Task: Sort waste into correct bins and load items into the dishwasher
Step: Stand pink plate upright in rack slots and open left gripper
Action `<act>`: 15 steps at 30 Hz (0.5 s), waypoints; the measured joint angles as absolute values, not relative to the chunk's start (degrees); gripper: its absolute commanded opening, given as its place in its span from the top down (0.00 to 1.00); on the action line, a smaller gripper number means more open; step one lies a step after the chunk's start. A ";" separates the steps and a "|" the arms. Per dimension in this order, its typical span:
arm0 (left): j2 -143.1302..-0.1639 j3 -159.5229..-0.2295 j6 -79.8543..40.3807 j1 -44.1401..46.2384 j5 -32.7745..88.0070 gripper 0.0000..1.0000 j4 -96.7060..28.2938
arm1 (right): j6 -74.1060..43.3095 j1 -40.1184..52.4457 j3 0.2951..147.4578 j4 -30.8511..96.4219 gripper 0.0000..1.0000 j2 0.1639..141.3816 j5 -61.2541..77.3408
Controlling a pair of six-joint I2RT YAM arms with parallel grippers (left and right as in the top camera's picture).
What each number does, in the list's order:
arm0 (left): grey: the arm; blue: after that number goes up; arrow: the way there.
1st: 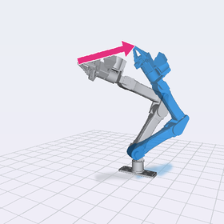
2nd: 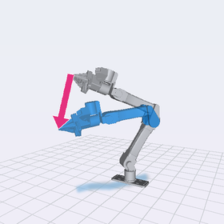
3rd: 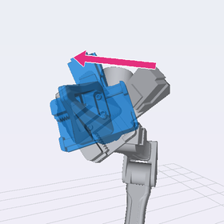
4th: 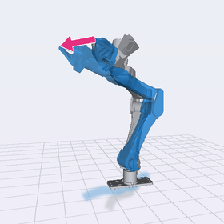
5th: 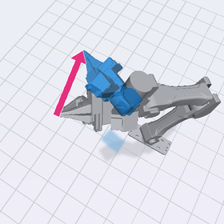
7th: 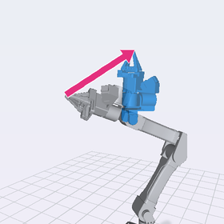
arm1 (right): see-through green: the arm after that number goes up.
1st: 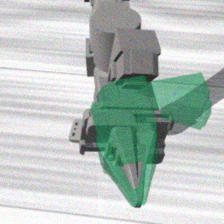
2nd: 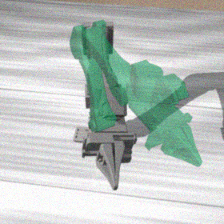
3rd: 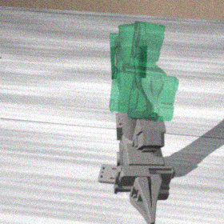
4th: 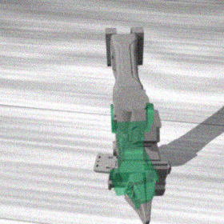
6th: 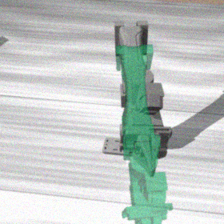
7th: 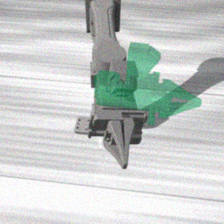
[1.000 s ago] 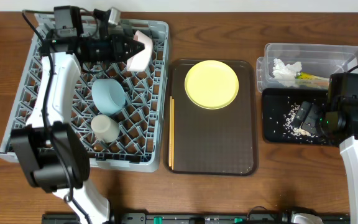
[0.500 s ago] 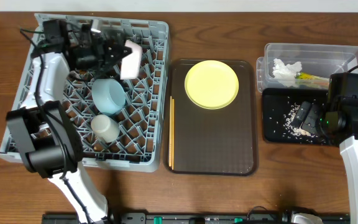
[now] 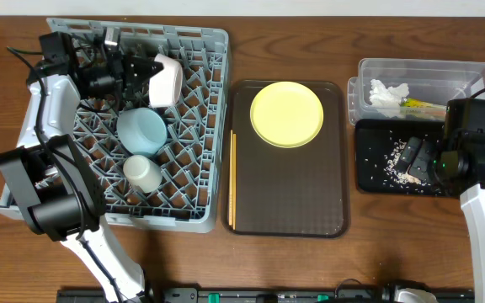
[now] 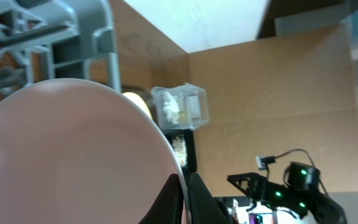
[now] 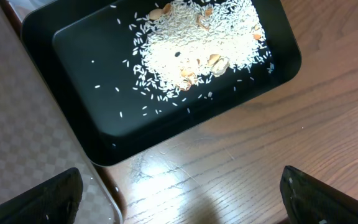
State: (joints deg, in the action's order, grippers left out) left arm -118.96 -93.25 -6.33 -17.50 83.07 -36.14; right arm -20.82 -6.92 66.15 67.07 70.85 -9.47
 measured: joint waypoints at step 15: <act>-118.96 -93.23 -19.66 -13.65 85.49 0.94 -29.41 | -20.82 -6.92 66.15 67.05 0.01 70.85 -9.47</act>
